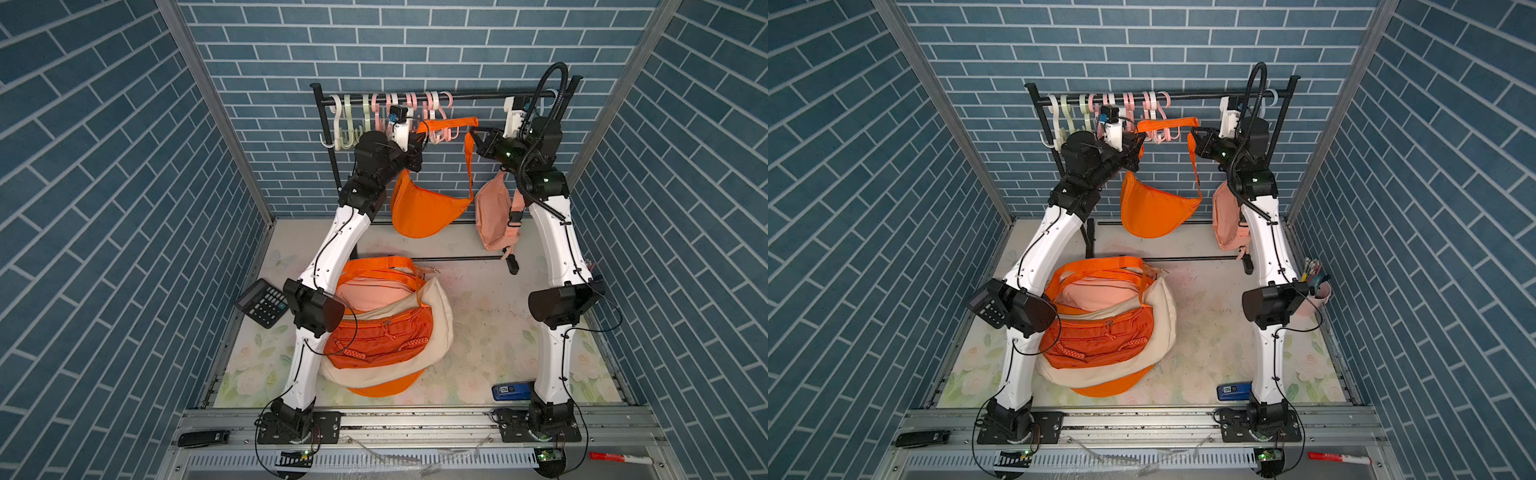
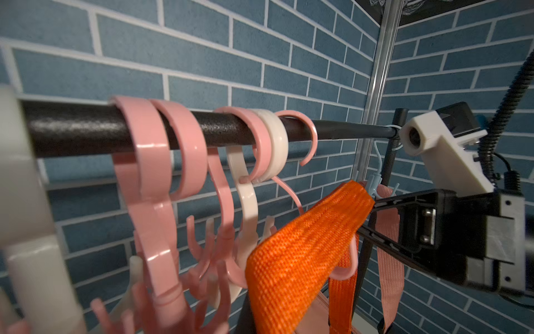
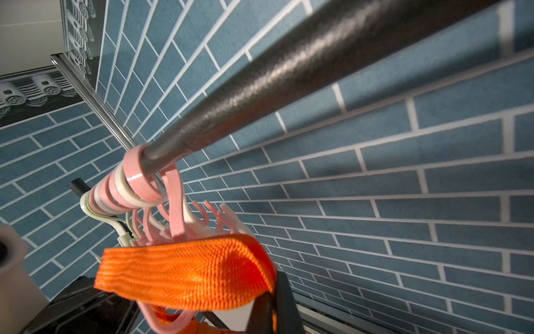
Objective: Take the bag off the hook
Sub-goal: Pick up the bag from the hook.
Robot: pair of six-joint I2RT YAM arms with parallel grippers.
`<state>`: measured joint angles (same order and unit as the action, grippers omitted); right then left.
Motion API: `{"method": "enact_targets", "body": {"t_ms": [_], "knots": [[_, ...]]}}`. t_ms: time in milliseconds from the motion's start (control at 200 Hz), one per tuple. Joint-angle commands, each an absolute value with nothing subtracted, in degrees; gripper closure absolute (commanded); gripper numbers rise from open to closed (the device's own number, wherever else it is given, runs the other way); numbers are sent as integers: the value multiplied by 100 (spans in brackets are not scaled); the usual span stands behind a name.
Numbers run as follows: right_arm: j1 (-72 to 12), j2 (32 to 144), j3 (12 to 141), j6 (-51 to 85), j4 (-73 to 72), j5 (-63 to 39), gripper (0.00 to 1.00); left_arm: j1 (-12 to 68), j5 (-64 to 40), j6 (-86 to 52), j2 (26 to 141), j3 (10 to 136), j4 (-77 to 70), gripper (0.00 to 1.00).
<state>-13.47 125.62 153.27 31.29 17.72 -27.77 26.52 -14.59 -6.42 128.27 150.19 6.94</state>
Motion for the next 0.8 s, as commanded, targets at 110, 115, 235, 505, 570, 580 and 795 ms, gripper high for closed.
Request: {"method": "enact_targets", "body": {"t_ms": [110,115,235,505,570,580,795], "knots": [[-1316,11831,15108,2911,1539,-2590,100,2666,-1447,-447,12277,14993,730,100],[-1313,11813,15091,2906,1534,-2587,100,2665,-1448,-443,12265,14976,730,100],[-1318,11488,14817,2837,1602,-2568,100,2753,-1400,-306,11980,14828,823,100],[-1349,10971,14546,2823,2083,-2777,100,2826,-1338,-248,11250,14368,1079,100],[-1354,10754,14359,2785,2126,-2769,100,2832,-1319,-222,10998,14118,1097,100],[-1354,10717,14326,2773,2131,-2764,100,2837,-1318,-216,10954,14081,1092,100],[-1504,10045,13968,2515,2521,-2731,100,2909,-1272,47,9925,13138,1211,100]]}}
